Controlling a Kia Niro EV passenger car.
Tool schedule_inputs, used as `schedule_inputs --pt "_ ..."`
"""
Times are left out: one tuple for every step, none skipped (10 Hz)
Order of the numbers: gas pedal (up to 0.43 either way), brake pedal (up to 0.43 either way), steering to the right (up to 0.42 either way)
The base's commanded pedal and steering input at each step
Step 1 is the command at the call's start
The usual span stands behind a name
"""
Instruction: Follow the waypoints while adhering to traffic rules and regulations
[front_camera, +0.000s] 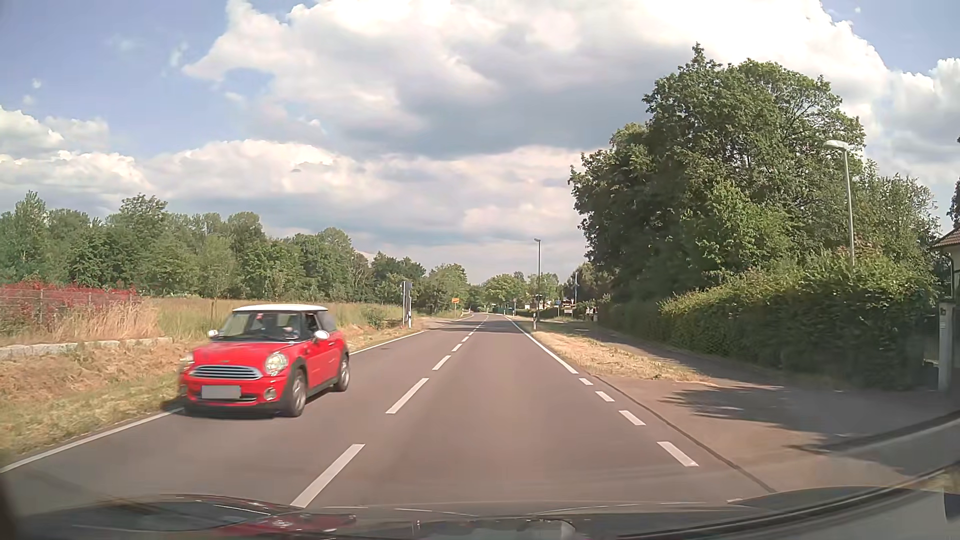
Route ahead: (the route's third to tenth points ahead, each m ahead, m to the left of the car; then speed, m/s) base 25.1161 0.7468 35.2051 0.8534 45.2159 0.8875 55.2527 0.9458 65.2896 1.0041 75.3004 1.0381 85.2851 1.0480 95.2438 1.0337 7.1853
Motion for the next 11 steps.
schedule_inputs --pt "0.079 0.000 0.005" --pt "0.079 0.000 0.004" --pt "0.079 0.000 0.004" --pt "0.079 0.000 0.003" --pt "0.079 0.000 0.003" --pt "0.079 0.000 0.002" --pt "0.079 0.000 0.001" --pt "0.079 0.000 0.001" --pt "0.079 0.000 0.001" --pt "0.079 0.000 0.000" --pt "0.079 0.000 0.000"
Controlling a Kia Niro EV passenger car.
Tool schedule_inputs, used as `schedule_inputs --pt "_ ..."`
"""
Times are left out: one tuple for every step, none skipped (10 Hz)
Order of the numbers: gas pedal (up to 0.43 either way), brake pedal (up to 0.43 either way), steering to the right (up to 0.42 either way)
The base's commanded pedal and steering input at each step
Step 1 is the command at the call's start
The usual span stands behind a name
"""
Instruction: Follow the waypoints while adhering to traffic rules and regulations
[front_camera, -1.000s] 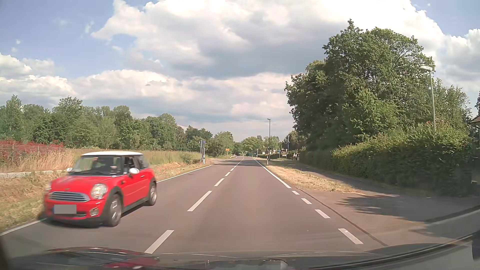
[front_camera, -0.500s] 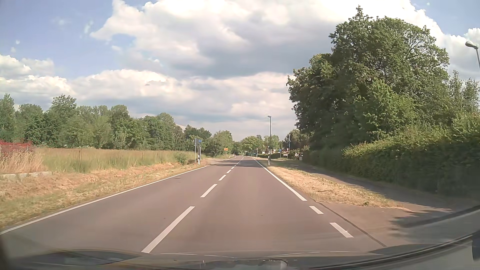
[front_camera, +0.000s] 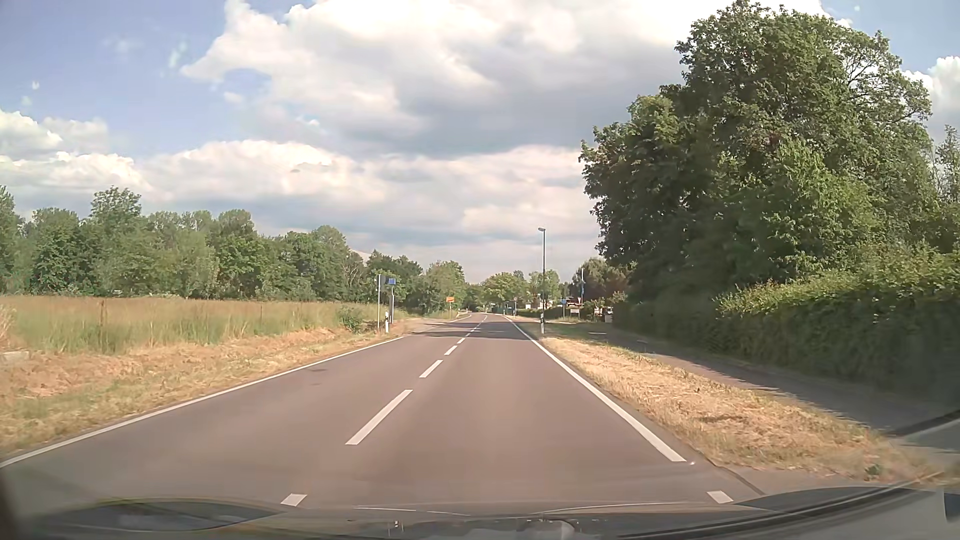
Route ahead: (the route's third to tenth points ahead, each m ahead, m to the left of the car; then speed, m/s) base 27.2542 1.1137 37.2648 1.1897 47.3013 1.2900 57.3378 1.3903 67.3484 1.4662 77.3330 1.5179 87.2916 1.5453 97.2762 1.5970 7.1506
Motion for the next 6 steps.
schedule_inputs --pt "0.079 0.000 0.000" --pt "0.079 0.000 -0.001" --pt "0.079 0.000 -0.001" --pt "0.079 0.000 -0.001" --pt "0.079 0.000 -0.001" --pt "0.079 0.000 -0.001"
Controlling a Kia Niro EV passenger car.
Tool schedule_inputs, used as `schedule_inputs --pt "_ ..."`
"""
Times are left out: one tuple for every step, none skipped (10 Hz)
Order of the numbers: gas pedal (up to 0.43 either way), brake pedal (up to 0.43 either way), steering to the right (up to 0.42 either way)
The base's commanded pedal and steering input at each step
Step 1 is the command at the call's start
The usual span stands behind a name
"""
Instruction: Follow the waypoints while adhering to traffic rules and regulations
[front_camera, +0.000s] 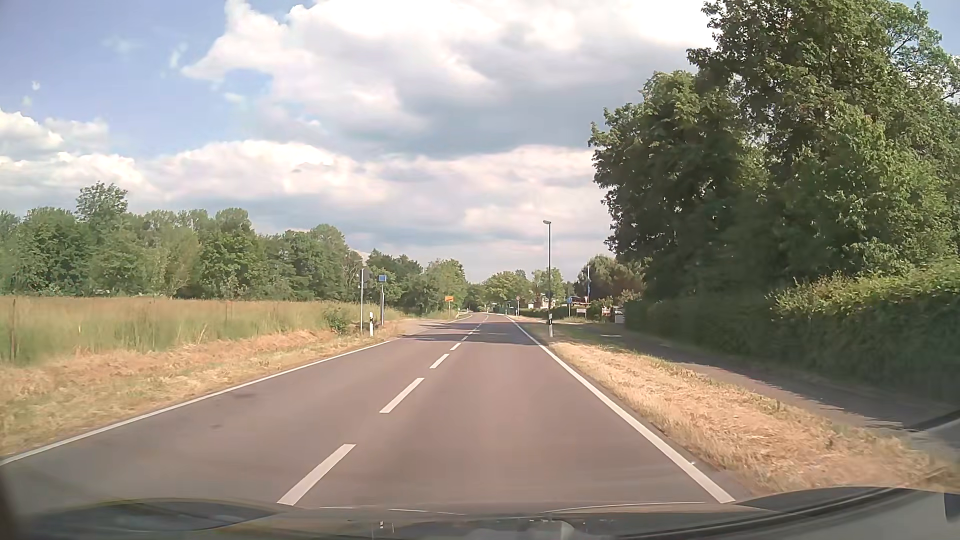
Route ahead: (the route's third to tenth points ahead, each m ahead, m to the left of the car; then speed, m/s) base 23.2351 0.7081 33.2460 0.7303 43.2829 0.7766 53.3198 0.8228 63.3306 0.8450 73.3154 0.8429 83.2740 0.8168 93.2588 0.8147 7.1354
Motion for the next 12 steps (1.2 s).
schedule_inputs --pt "0.079 0.000 -0.001" --pt "0.079 0.000 -0.001" --pt "0.079 0.000 -0.001" --pt "0.079 0.000 -0.001" --pt "0.079 0.000 -0.001" --pt "0.079 0.000 -0.001" --pt "0.079 0.000 -0.001" --pt "0.079 0.000 -0.001" --pt "0.079 0.000 -0.001" --pt "0.079 0.000 -0.001" --pt "0.079 0.000 -0.001" --pt "0.079 0.000 0.000"
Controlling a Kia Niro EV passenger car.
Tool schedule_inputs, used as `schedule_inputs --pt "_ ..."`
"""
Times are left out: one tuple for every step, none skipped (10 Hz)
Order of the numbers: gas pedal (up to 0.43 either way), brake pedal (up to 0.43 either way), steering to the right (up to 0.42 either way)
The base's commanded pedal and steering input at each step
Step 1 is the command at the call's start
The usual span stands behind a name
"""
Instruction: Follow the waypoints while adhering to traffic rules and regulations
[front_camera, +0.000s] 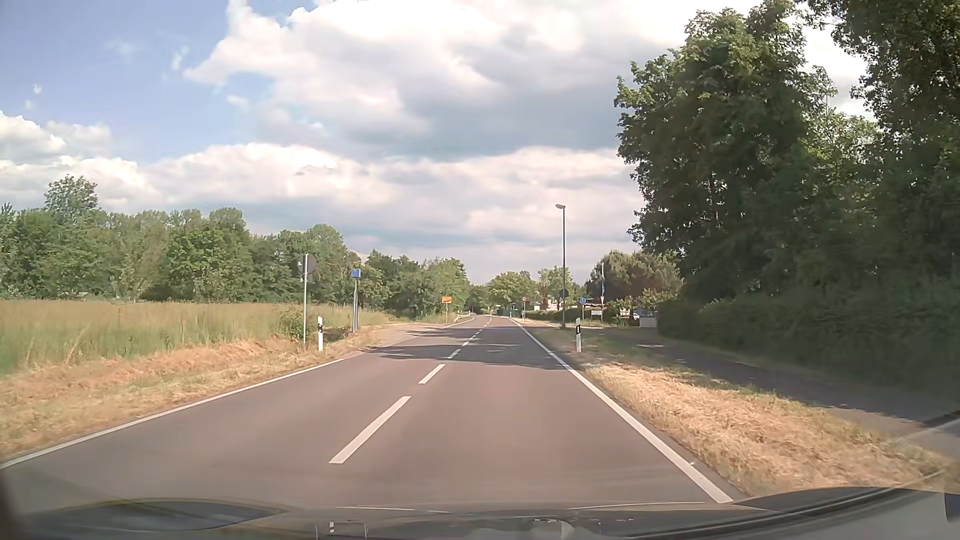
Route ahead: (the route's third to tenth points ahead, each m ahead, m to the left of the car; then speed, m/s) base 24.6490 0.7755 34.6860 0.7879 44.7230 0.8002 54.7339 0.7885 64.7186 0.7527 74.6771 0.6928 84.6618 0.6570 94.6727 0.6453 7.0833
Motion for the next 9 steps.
schedule_inputs --pt "0.079 0.000 0.000" --pt "0.079 0.000 0.000" --pt "0.079 0.000 0.000" --pt "0.079 0.000 0.000" --pt "0.079 0.000 0.000" --pt "0.079 0.000 0.000" --pt "0.079 0.000 0.000" --pt "0.079 0.000 0.000" --pt "0.079 0.000 0.000"
